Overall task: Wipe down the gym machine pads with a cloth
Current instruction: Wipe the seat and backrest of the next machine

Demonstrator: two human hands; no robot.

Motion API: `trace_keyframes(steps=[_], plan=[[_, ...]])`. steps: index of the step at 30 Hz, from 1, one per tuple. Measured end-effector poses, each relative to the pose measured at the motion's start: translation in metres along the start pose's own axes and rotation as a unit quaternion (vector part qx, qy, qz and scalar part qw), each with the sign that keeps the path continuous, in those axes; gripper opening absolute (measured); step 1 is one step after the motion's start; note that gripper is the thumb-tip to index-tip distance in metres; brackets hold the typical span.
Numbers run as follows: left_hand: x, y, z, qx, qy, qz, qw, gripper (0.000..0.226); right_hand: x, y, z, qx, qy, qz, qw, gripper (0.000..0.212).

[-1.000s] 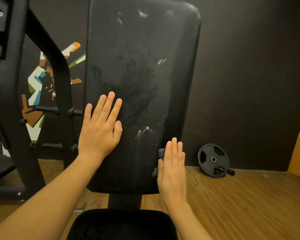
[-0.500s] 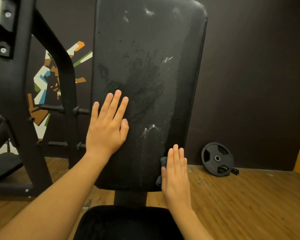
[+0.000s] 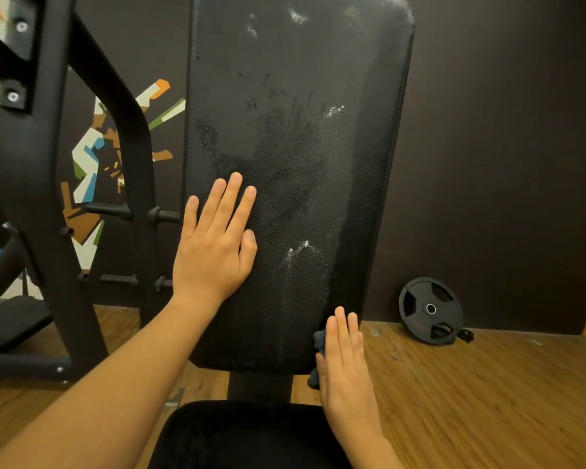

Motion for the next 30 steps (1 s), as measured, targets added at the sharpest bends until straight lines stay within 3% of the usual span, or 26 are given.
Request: trace_keyframes(steps=[5, 13, 19, 24, 30], plan=[[0.001, 0.0, 0.001, -0.003, -0.001, 0.007, 1.0, 0.061, -0.003, -0.001, -0.009, 0.006, 0.015, -0.053, 0.998, 0.056], [0.001, -0.001, 0.003, -0.002, -0.004, 0.013, 1.0, 0.061, -0.041, -0.004, -0.073, 0.074, 0.036, -0.111, 0.99, 0.06], [0.003, -0.001, 0.004, -0.002, -0.007, 0.014, 1.0, 0.061, -0.108, -0.021, -0.171, 0.052, 0.117, -0.15, 0.98, 0.055], [0.002, 0.0, 0.003, 0.003, 0.004, 0.016, 1.0, 0.06, -0.142, -0.035, -0.261, 0.021, 0.109, -0.127, 0.986, 0.054], [0.001, 0.0, 0.002, 0.008, 0.012, 0.009, 1.0, 0.06, -0.159, -0.05, -0.335, 0.008, 0.098, -0.024, 0.995, 0.055]])
Point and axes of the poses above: each hand's wrist, its own z-axis away from the middle knuckle, its own x-axis out of the palm, y = z × x, the point moved 6 cm from there along -z, towards the middle knuckle, and after that the axes turned 9 degrees about x, right-handed, at the moved point
